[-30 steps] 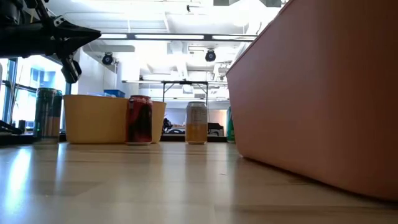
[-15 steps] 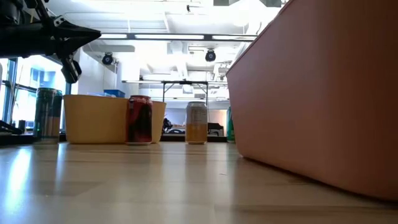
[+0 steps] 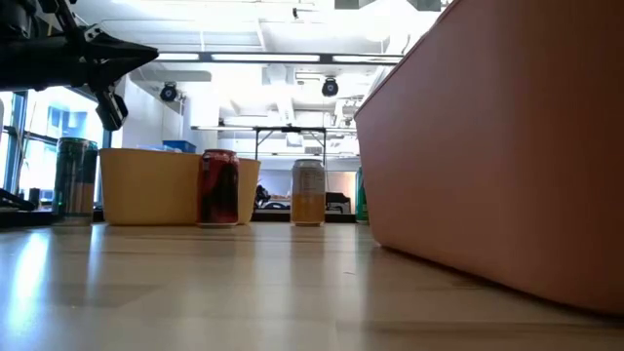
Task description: Sort soda cans
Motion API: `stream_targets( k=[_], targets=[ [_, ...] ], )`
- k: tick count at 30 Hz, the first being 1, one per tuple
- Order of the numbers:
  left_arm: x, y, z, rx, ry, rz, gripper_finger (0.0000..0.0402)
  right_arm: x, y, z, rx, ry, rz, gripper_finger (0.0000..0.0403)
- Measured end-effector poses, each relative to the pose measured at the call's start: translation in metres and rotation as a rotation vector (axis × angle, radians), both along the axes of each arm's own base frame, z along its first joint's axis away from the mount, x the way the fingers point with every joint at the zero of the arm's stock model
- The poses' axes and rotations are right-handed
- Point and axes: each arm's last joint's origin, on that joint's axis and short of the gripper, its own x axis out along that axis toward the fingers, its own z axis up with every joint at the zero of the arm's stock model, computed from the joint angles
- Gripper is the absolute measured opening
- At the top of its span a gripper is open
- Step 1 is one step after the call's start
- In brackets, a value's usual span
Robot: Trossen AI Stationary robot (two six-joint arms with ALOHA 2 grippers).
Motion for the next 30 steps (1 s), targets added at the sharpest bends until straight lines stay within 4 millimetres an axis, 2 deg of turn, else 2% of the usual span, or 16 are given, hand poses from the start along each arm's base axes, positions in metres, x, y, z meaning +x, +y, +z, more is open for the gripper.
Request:
stream_targets(
  k=[8, 11, 13, 16, 18, 22, 25, 30],
  targets=[
    [0.0, 0.0, 0.0, 0.0, 0.0, 0.0, 0.0001, 0.0, 0.0, 0.0, 0.0, -0.001, -0.001, 0.0],
    [0.0, 0.0, 0.0, 0.0, 0.0, 0.0, 0.0001, -0.001, -0.005, 0.004, 0.042, -0.047, -0.167, 0.0],
    [0.0, 0.0, 0.0, 0.0, 0.0, 0.0, 0.0001, -0.004, -0.01, 0.015, 0.248, -0.221, -0.31, 0.0],
    [0.0, 0.0, 0.0, 0.0, 0.0, 0.0, 0.0001, -0.014, -0.018, 0.029, 0.651, -0.561, -0.529, 0.0],
    [0.0, 0.0, 0.0, 0.0, 0.001, 0.0, 0.0001, -0.017, -0.019, 0.035, 0.726, -0.661, -0.522, 0.0],
    [0.0, 0.001, 0.001, 0.01, -0.01, 0.049, 0.0001, -0.021, -0.016, 0.056, 0.622, -0.733, -0.287, 0.0],
    [-0.003, 0.006, 0.007, -0.036, -0.078, 0.223, 0.0001, -0.029, -0.011, 0.088, 0.423, -0.806, -0.135, 0.0],
    [-0.01, 0.012, 0.019, -0.231, -0.267, 0.409, 0.0001, -0.027, -0.008, 0.137, 0.155, -0.728, -0.109, 0.0]
  ],
)
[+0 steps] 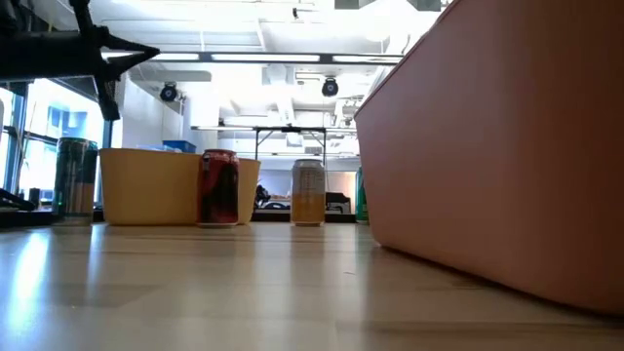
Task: Sort soda cans
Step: Move the orange bin to the center of the table
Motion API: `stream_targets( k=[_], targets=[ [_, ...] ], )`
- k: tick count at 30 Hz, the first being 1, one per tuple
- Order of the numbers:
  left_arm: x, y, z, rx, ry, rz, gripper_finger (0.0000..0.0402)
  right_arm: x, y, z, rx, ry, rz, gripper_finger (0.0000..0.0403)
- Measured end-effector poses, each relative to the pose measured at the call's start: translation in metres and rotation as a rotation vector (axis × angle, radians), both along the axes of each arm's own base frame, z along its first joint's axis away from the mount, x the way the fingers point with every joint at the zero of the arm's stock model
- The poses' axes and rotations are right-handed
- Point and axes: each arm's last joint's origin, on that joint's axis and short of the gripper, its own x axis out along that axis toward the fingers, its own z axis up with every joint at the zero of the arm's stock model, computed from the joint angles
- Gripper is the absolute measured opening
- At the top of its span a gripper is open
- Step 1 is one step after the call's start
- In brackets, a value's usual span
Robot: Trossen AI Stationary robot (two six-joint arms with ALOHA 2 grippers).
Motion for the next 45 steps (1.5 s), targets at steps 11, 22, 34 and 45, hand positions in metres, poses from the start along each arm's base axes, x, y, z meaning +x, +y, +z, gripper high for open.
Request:
stream_targets(
  k=[11, 22, 34, 45],
  targets=[
    [-0.015, -0.007, 0.068, 0.254, -0.197, -0.119, 0.0001, 0.059, -0.005, 0.058, -0.018, 0.425, -0.27, 0.0],
    [0.013, -0.004, 0.156, 0.656, 0.292, 0.043, 0.0001, 0.124, -0.028, 0.092, 0.088, 1.139, -0.319, 0.0023],
    [0.059, 0.003, 0.17, 0.679, 0.599, -0.011, 0.0066, 0.178, 0.014, 0.006, 0.059, 1.938, 0.487, 0.0142],
    [0.082, 0.004, 0.16, 0.634, 0.64, -0.075, 0.0212, 0.221, 0.028, -0.06, -0.379, 2.041, 0.463, 0.0165]
  ],
)
